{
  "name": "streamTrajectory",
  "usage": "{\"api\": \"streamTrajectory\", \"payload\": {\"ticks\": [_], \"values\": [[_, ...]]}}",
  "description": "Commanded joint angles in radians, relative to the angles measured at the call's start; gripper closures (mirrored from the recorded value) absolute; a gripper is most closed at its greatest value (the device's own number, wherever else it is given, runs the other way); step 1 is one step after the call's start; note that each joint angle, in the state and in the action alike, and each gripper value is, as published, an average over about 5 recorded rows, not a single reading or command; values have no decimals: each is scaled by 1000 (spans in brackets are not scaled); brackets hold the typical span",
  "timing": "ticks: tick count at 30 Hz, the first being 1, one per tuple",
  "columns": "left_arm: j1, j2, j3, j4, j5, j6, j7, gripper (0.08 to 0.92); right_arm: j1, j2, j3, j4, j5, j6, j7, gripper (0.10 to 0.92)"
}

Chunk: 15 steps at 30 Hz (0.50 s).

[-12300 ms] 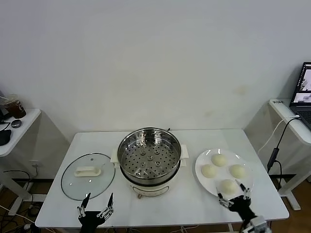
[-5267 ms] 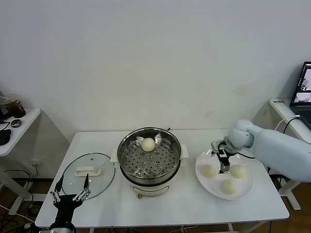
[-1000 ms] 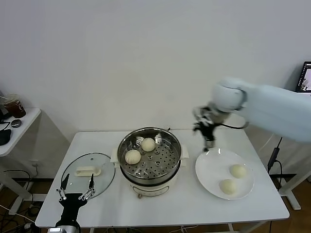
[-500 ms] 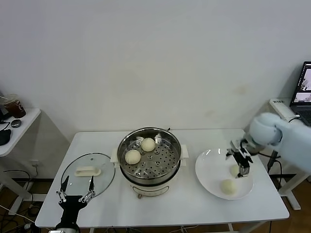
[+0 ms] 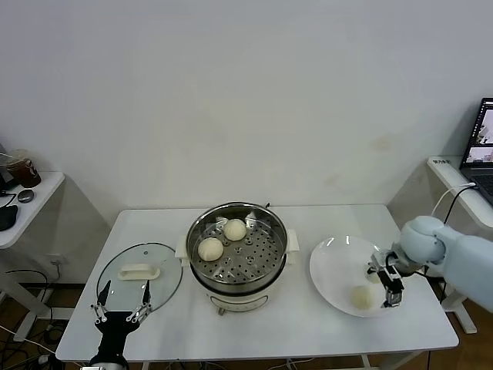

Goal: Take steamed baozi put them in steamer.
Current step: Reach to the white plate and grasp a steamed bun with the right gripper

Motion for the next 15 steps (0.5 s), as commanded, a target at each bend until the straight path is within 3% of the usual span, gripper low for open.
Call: {"api": "streamTrajectory", "payload": {"ticks": [1,6,15], "values": [[0,1,-1,0,1,0,0,177,-102,41,65,-39,-30,-9,36,203],[1,1,-4,1,1,-1,-1,177,-99,64,65,-47,-27,-21,47,217],[0,0,-5,1,3,-3,-2,177,-86,74,59,-48,-25,-35,45,347]]}}
